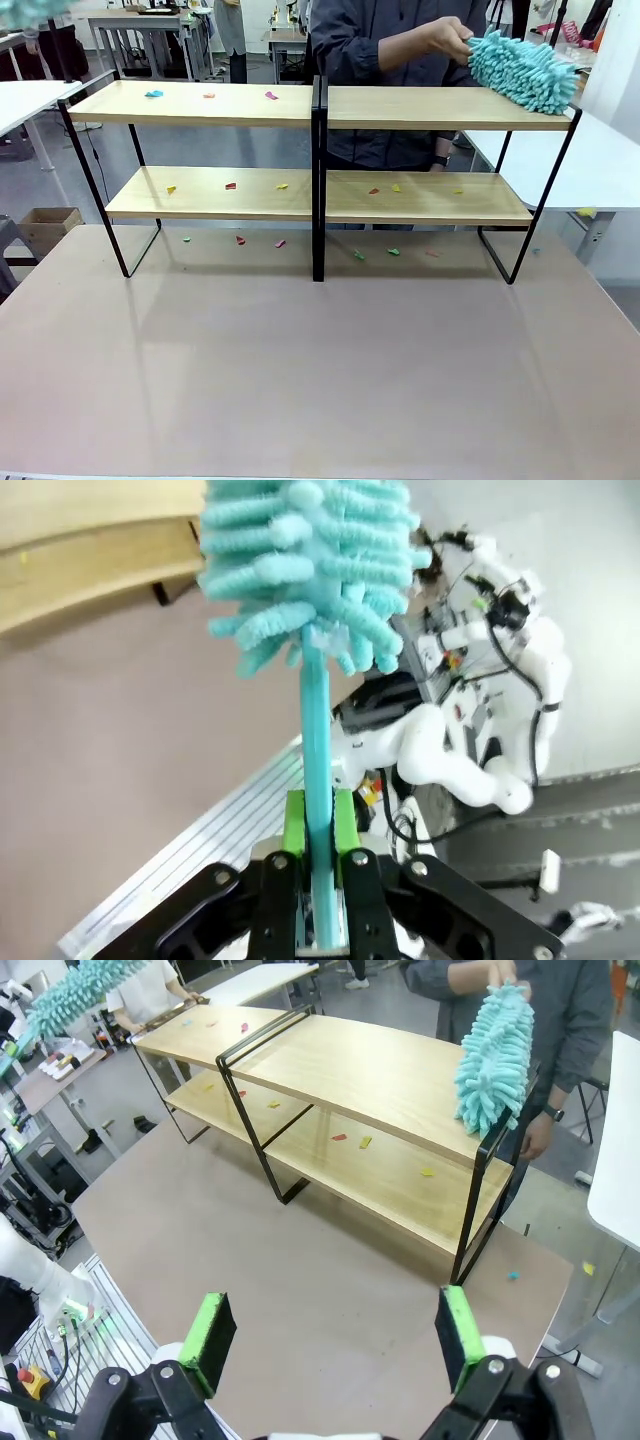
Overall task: Clean the shelves.
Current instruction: Clean a randomly selected level of the Shelf with the Duster.
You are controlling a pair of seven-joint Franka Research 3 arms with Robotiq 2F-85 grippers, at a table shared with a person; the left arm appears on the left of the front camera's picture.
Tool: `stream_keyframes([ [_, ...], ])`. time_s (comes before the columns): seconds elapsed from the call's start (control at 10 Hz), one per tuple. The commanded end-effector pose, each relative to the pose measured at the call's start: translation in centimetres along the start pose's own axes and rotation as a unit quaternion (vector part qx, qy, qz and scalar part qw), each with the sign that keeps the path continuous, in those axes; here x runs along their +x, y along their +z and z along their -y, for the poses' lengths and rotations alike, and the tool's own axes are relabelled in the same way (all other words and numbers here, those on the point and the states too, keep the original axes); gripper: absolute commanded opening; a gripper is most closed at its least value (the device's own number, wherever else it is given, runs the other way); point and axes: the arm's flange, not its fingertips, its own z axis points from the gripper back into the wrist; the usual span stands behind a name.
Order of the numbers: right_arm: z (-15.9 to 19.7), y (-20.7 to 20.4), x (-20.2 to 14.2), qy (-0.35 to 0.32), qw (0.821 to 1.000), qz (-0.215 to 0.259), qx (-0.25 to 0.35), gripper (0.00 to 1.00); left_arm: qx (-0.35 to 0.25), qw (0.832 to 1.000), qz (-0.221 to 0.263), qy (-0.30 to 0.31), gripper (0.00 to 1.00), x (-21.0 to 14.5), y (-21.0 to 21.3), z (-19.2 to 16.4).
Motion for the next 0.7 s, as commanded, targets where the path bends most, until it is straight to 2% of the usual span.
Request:
stream_keyframes([
  [0.0, 0.1, 0.0, 0.1, 0.001, 1.0, 0.002, 0.004, 1.0, 0.013, 1.0, -0.006, 0.015, 0.12, 1.8, -3.8, 4.5],
  [0.1, 0.1, 0.0, 0.1, 0.001, 1.0, 0.002, 0.004, 1.0, 0.018, 0.999, 0.01, 0.031, 0.12, 2.2, -6.2, 6.7],
  [0.3, 0.1, 0.0, 0.1, 0.001, 1.0, 0.002, 0.004, 1.0, 0.084, 0.995, 0.037, 0.05, 0.12, 2.7, -11.8, 9.4],
  [0.6, 0.1, 0.0, 0.1, 0.001, 1.0, 0.002, 0.004, 1.0, 0.127, 0.991, 0.022, 0.04, 0.12, 3.1, -18.8, 10.4],
])
